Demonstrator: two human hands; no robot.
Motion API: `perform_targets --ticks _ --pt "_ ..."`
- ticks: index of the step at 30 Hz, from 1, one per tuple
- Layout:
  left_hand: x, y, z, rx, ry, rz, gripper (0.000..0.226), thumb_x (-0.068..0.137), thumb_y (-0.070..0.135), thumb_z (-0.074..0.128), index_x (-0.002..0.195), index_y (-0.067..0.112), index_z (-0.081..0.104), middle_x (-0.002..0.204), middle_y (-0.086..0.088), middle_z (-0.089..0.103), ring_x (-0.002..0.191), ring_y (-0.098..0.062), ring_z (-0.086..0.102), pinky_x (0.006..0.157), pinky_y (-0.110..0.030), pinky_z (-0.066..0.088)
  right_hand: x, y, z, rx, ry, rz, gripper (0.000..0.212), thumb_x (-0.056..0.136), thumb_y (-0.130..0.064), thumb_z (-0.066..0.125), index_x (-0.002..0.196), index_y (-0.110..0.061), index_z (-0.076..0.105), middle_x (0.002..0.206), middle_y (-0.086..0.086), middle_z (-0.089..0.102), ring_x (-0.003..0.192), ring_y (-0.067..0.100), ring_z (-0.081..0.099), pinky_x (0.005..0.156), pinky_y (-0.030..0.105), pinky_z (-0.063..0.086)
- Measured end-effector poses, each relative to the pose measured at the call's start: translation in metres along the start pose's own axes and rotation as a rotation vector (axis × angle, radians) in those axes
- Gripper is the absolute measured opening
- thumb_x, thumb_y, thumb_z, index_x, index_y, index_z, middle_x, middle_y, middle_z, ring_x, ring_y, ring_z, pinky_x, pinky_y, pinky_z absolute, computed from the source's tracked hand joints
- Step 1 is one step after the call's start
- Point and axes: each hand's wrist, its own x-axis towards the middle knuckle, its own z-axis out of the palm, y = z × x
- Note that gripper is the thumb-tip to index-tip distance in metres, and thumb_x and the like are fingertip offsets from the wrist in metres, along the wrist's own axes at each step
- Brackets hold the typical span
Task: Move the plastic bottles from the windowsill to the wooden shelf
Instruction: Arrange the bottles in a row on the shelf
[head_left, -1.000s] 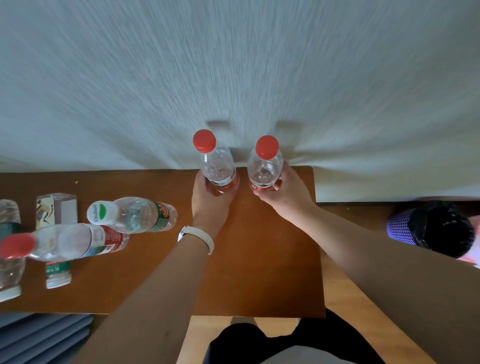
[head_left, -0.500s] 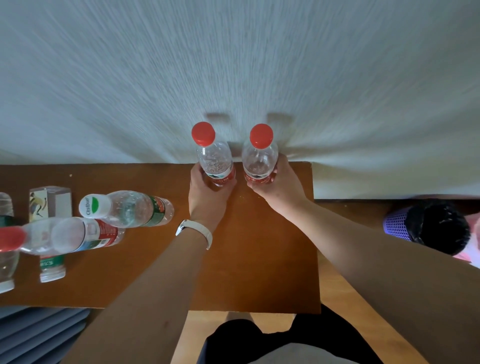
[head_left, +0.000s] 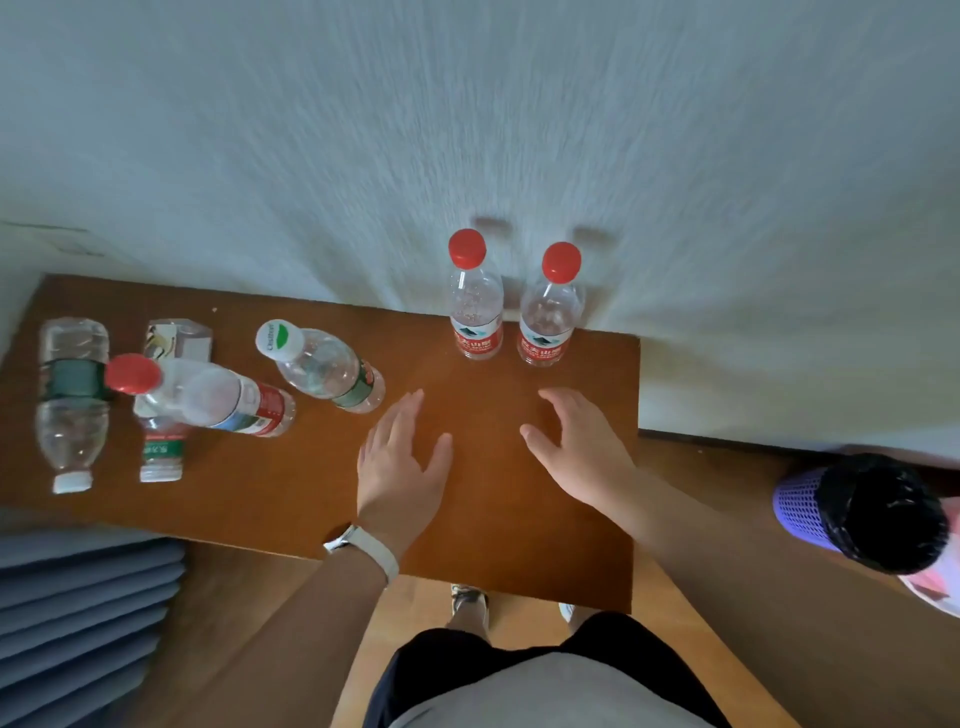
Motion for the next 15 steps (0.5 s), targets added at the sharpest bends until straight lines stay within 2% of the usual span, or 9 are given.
perform_targets --ticks 4,7,12,15 --pt "-0.022 -0.025 -0.020 0.225 0.056 0.085 0.055 0.097 0.046 0.052 0.148 0.030 0.039 0.155 0.003 0.038 0.145 -0.021 0.030 0.121 -0.044 0.013 -0.011 -0.025 0.003 -0.197 -0.037 -0.225 0.060 0.097 -0.058 0.042 0.149 -0.027 0.035 0.154 -0.005 0.037 0.142 0.017 0.034 0.113 0.035 0.033" --pt "-0.032 -0.046 -0.035 0.351 0.072 0.049 0.055 0.097 0.048 0.049 0.149 0.030 0.039 0.157 -0.001 0.036 0.146 -0.024 0.028 0.120 -0.045 0.010 -0.010 -0.048 0.004 -0.274 -0.034 -0.368 0.059 0.098 -0.056 0.039 0.149 -0.027 0.036 0.156 -0.004 0.035 0.144 0.018 0.030 0.114 0.037 0.030" --pt "-0.043 -0.074 -0.068 0.445 0.142 -0.025 0.056 0.097 0.049 0.048 0.149 0.028 0.040 0.158 -0.003 0.035 0.147 -0.027 0.027 0.120 -0.049 0.014 -0.007 -0.091 0.006 -0.356 0.008 -0.562 0.058 0.098 -0.054 0.043 0.145 -0.022 0.042 0.151 0.002 0.043 0.140 0.021 0.037 0.110 0.042 0.037" --pt "-0.044 -0.089 -0.090 0.456 0.189 -0.080 0.056 0.097 0.050 0.048 0.148 0.027 0.042 0.158 -0.004 0.035 0.147 -0.028 0.028 0.119 -0.049 0.016 -0.005 -0.118 0.005 -0.367 0.045 -0.601 0.059 0.096 -0.055 0.044 0.144 -0.021 0.044 0.149 0.003 0.045 0.139 0.022 0.039 0.110 0.043 0.038"
